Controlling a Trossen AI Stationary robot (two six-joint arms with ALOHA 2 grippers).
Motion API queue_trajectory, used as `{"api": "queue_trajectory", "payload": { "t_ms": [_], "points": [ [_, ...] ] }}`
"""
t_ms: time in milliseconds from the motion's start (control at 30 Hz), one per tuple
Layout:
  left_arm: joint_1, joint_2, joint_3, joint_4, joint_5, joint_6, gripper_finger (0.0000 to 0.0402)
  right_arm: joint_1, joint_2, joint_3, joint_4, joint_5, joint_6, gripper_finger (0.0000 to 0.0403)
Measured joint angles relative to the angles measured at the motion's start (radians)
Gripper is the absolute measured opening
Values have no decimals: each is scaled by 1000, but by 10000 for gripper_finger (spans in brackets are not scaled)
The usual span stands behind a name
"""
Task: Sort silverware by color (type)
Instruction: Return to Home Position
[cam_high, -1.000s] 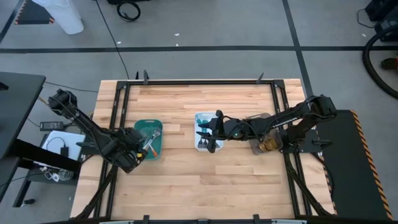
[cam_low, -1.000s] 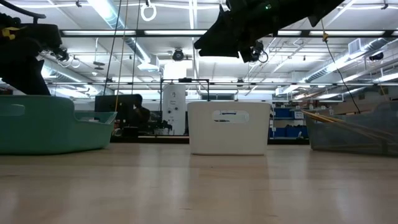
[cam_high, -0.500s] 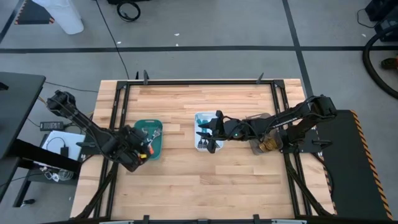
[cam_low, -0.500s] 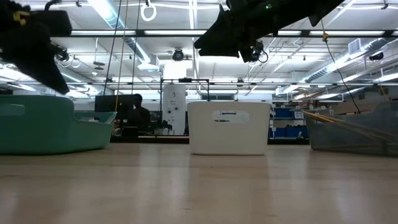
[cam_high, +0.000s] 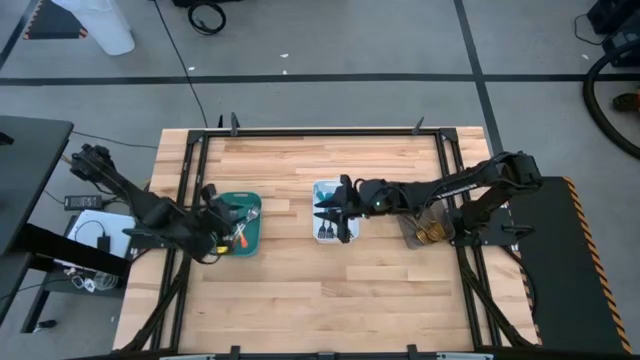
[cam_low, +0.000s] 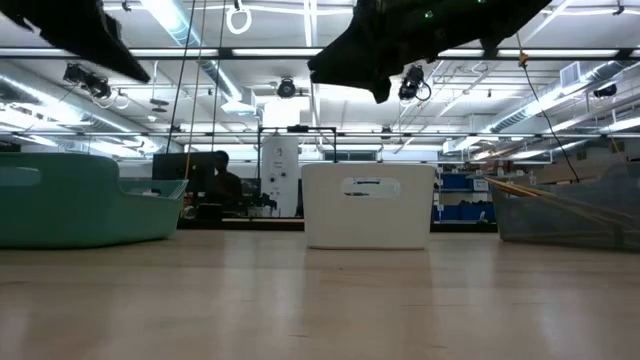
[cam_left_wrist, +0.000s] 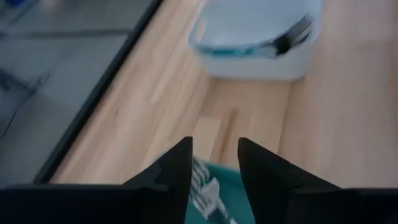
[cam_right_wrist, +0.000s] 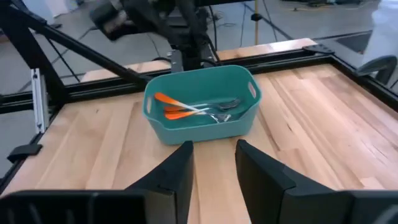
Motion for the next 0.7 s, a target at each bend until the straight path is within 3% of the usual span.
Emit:
{"api": "queue_trajectory", "payload": {
  "t_ms": [233, 467, 700],
  "points": [
    [33, -171, 0, 160, -5, 288, 112, -67, -32, -1, -14, -135, -31, 95],
    [70, -264, -1, 211, -4, 425, 80, -106, -140, 0, -81, -146, -103, 73],
    [86, -389, -145, 500, 39, 622, 41, -123, -261, -50, -92, -141, -135, 71]
  ]
}}
